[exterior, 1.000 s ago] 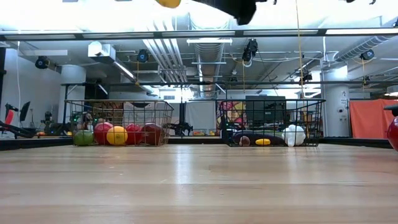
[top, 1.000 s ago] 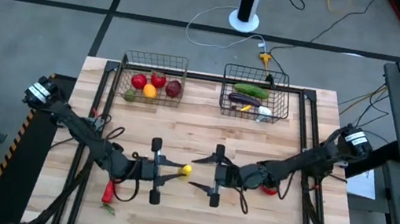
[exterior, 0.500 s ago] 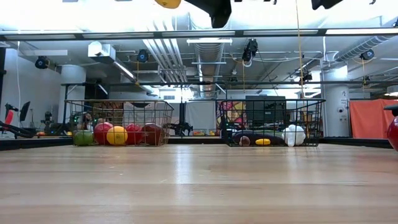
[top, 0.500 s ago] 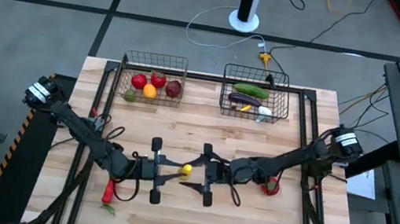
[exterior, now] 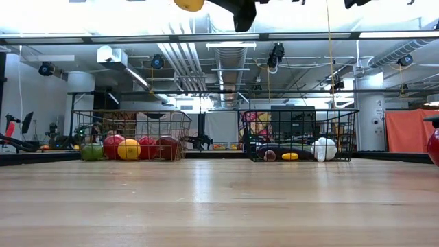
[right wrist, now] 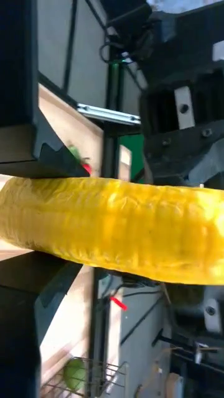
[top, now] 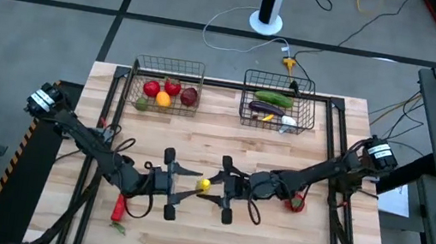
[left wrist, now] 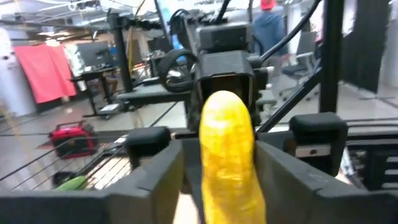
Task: Sort produce into baskets
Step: Put the corn into the right wire basket
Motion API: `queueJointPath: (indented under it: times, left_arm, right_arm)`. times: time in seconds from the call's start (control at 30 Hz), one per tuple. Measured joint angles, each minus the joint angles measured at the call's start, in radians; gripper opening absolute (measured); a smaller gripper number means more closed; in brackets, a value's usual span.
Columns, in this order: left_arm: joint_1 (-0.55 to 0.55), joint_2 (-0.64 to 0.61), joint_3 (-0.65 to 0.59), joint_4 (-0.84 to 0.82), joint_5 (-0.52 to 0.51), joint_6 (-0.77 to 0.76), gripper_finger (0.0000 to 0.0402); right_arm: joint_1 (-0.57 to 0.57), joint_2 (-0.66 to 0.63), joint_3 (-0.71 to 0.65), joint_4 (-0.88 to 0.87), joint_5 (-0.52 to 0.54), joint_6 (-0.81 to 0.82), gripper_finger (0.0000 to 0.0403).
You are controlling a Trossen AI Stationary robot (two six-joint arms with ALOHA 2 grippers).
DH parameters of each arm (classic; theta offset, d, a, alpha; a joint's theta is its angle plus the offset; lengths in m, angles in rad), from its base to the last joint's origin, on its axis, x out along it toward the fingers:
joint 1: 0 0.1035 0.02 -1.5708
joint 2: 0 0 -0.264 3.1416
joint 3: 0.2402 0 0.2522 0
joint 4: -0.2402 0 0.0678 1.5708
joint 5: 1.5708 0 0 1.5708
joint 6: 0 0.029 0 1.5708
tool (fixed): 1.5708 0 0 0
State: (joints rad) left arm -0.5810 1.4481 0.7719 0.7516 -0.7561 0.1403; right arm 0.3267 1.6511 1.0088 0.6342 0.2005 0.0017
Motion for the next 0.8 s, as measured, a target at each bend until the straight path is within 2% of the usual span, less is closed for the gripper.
queueJointPath:
  times: [0.07, 0.17, 0.27, 0.37, 0.47, 0.57, 0.7, 0.8]
  left_arm:
    - [-0.013, -0.008, 0.0, -0.028, -0.039, -0.003, 0.0202]
    - [-0.049, -0.031, 0.0, -0.124, -0.165, -0.031, 0.0237]
    - [-0.088, -0.068, 0.0, -0.277, -0.27, -0.162, 0.0258]
    - [-0.112, -0.101, 0.0, -0.418, -0.289, -0.346, 0.0265]
    - [-0.117, -0.108, 0.0, -0.509, -0.289, -0.497, 0.0267]
    - [-0.117, -0.105, 0.0, -0.544, -0.276, -0.577, 0.0267]
    - [-0.117, -0.092, 0.0, -0.545, -0.271, -0.595, 0.0267]
    - [-0.117, -0.09, 0.0, -0.543, -0.271, -0.595, 0.0267]
  right_arm:
    - [-0.004, -0.02, 0.0, -0.066, 0.001, 0.017, 0.0148]
    - [-0.023, -0.074, 0.0, -0.211, 0.006, 0.065, 0.0152]
    - [-0.064, -0.155, 0.0, -0.42, 0.021, 0.134, 0.0151]
    - [-0.131, -0.243, 0.0, -0.662, 0.12, 0.199, 0.0149]
    - [-0.242, -0.325, 0.0, -0.864, 0.216, 0.238, 0.0149]
    - [-0.385, -0.387, 0.0, -0.971, 0.246, 0.269, 0.015]
    - [-0.6, -0.417, 0.0, -1.035, 0.244, 0.275, 0.015]
    - [-0.746, -0.389, 0.0, -1.061, 0.172, 0.229, 0.015]
